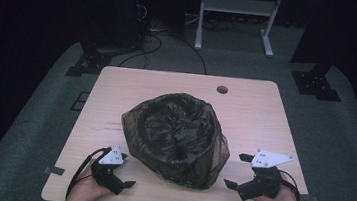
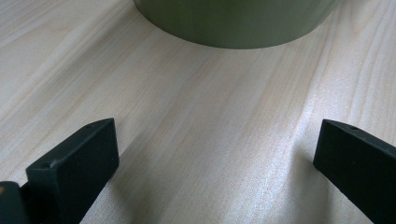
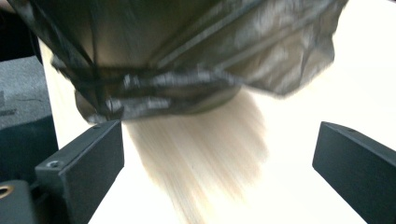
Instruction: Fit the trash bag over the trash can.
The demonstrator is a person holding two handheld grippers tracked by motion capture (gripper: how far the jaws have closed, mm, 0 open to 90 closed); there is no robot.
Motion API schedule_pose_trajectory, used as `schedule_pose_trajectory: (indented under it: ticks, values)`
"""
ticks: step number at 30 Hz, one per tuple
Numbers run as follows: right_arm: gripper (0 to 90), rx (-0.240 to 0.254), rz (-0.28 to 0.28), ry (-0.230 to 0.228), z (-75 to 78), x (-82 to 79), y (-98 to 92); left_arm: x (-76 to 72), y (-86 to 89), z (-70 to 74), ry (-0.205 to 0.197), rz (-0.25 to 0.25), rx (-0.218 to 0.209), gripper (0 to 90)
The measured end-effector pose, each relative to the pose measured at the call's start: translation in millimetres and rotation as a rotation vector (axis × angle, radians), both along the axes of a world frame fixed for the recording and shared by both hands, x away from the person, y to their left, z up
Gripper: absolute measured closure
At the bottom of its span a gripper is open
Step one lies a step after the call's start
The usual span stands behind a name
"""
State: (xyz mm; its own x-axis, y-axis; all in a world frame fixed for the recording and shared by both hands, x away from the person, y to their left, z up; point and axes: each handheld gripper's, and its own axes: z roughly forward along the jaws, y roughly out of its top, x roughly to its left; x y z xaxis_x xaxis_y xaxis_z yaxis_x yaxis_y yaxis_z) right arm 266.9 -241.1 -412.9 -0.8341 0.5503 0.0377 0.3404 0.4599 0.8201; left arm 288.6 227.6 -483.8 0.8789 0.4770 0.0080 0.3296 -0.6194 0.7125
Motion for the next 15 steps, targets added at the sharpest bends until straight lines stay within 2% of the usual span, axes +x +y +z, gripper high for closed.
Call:
schedule_pose_trajectory:
  ticks: [5, 15]
  values:
    - [0.3, -0.016, -0.011, 0.017, -16.3, -1.7, -4.3, 0.0, 0.0, 0.0, 0.000, 0.000, 0.000, 0.0]
    - [0.1, -0.094, -0.051, 0.060, -50.8, 8.0, -2.4, 0.0, 0.0, 0.0, 0.000, 0.000, 0.000, 0.0]
